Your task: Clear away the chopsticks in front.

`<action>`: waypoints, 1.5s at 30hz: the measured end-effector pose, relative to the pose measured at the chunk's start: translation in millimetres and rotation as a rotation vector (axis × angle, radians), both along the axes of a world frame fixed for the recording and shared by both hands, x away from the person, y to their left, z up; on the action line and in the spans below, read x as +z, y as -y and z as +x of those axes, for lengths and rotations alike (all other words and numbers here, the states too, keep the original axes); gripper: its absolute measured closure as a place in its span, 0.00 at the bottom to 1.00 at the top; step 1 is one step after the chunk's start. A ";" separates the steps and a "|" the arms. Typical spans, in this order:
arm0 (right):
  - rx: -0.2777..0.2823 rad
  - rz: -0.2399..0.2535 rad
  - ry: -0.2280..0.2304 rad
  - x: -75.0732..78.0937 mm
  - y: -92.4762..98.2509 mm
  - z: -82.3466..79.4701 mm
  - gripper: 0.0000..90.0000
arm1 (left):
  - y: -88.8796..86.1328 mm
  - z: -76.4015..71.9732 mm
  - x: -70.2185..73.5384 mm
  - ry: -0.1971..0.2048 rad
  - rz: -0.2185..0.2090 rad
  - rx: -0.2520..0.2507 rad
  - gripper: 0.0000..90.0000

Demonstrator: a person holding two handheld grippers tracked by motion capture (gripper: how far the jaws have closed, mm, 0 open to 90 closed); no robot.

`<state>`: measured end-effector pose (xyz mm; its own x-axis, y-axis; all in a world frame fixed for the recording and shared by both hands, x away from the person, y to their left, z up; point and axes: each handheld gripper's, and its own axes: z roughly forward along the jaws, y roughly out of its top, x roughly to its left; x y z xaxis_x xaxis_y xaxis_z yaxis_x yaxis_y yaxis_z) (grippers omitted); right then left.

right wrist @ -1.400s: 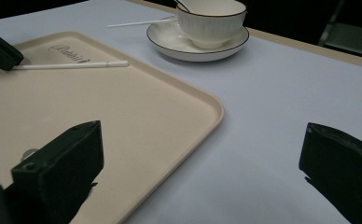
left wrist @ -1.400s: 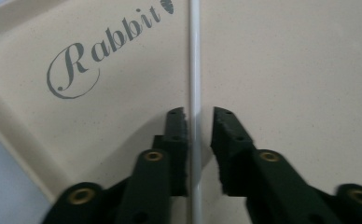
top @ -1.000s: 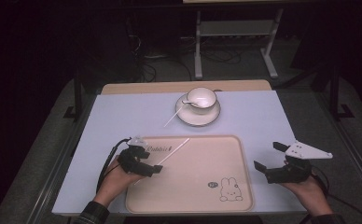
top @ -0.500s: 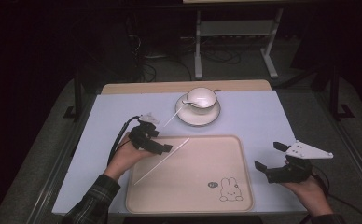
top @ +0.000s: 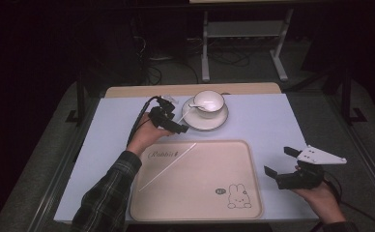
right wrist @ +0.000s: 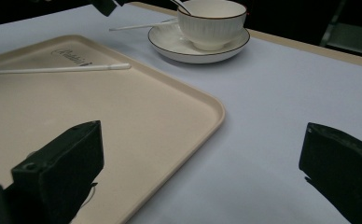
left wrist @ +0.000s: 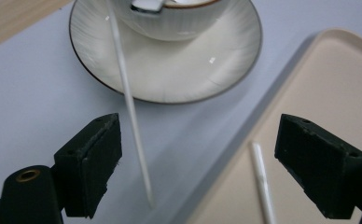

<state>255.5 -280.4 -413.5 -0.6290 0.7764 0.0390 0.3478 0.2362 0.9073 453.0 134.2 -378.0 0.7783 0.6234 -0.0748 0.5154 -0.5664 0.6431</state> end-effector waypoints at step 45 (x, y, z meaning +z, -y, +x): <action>0.008 0.023 -0.001 -0.1 3.7 -0.2 0.00 | 36.1 74.6 -46.5 0.085 0.047 0.179 0.94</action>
